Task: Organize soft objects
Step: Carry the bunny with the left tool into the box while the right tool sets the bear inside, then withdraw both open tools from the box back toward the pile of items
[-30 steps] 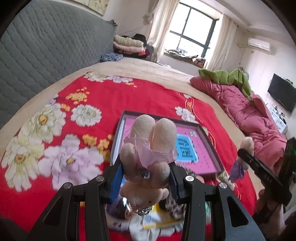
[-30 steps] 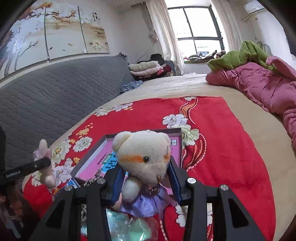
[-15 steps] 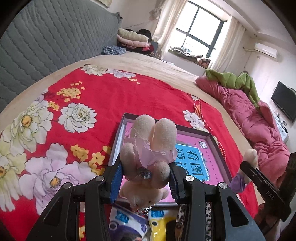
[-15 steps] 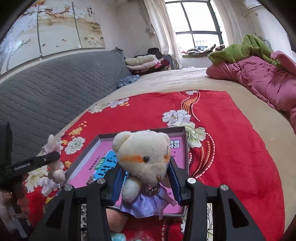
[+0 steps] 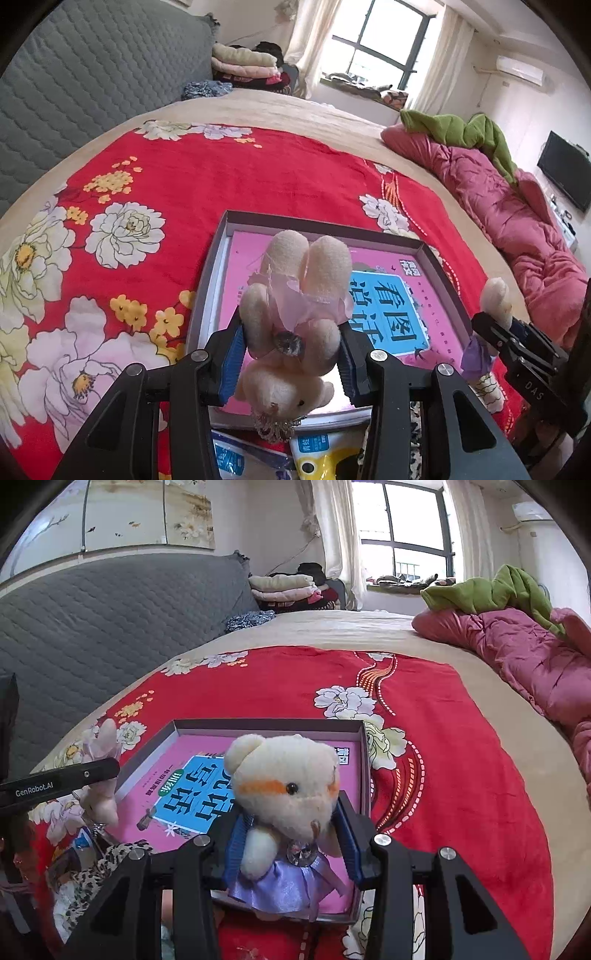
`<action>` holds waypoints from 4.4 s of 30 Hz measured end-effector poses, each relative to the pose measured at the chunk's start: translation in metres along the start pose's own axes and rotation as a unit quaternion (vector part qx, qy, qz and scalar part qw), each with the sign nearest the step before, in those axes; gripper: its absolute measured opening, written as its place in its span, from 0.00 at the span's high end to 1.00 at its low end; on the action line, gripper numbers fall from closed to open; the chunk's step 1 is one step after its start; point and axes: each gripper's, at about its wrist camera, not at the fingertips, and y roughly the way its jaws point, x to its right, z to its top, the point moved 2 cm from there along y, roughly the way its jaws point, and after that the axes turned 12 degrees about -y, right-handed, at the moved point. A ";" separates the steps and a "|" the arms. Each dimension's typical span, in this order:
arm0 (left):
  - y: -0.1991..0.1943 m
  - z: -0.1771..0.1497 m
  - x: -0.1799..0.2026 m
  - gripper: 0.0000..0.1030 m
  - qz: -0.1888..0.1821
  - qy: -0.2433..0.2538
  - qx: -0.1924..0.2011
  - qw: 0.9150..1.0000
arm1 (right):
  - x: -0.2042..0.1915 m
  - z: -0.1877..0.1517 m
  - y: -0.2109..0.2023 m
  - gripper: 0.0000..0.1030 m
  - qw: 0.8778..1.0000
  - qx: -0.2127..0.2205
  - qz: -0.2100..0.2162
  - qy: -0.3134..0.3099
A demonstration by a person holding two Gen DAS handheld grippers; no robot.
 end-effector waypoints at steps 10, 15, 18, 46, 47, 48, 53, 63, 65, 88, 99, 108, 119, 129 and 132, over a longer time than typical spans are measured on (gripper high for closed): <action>0.017 -0.001 0.007 0.56 0.014 0.018 -0.016 1.000 | -0.002 -0.002 0.030 0.57 0.998 -0.055 -0.014 -0.036; 0.021 -0.003 0.011 0.56 0.024 0.036 -0.018 0.999 | -0.003 -0.009 0.038 0.57 0.996 -0.075 -0.026 -0.046; 0.025 -0.003 0.011 0.55 0.024 0.035 -0.024 0.999 | -0.003 -0.012 0.040 0.57 0.995 -0.079 -0.029 -0.047; 0.057 -0.009 0.004 0.39 0.052 0.038 -0.078 0.995 | 0.010 -0.007 0.021 0.38 0.997 -0.052 -0.055 -0.032; 0.056 -0.009 0.004 0.39 0.050 0.036 -0.079 0.995 | 0.011 -0.007 0.020 0.38 0.997 -0.051 -0.056 -0.030; 0.056 -0.008 0.004 0.38 0.047 0.035 -0.080 0.995 | 0.012 -0.007 0.019 0.38 0.997 -0.050 -0.056 -0.028; 0.053 -0.006 0.003 0.37 0.039 0.029 -0.080 0.996 | 0.016 -0.006 0.017 0.38 0.997 -0.048 -0.057 -0.020; 0.014 0.025 -0.010 0.31 0.014 -0.006 -0.026 1.000 | 0.018 0.002 0.001 0.35 0.998 -0.026 -0.060 -0.018; 0.000 0.032 -0.015 0.29 0.016 -0.014 -0.004 1.000 | 0.018 0.003 -0.003 0.34 0.998 -0.021 -0.059 -0.016; -0.125 -0.002 -0.050 0.25 0.034 -0.049 0.064 0.996 | 0.011 0.003 -0.104 0.29 0.997 0.053 -0.056 0.018; -0.151 -0.039 -0.044 0.25 0.041 -0.028 0.047 0.998 | -0.013 -0.015 -0.130 0.29 0.998 0.038 -0.045 0.011; -0.161 -0.058 -0.045 0.25 0.041 -0.028 0.026 0.998 | -0.038 -0.031 -0.139 0.29 1.000 0.014 -0.025 -0.002; -0.155 -0.087 -0.039 0.25 0.047 -0.009 -0.017 0.999 | -0.045 -0.041 -0.144 0.29 1.000 -0.012 -0.017 0.006; -0.132 -0.097 -0.047 0.25 0.055 -0.013 -0.047 0.997 | -0.043 -0.058 -0.122 0.29 0.998 -0.055 -0.018 0.006; -0.123 -0.099 -0.052 0.25 0.056 -0.019 -0.056 0.997 | -0.044 -0.064 -0.114 0.29 0.997 -0.069 -0.017 0.005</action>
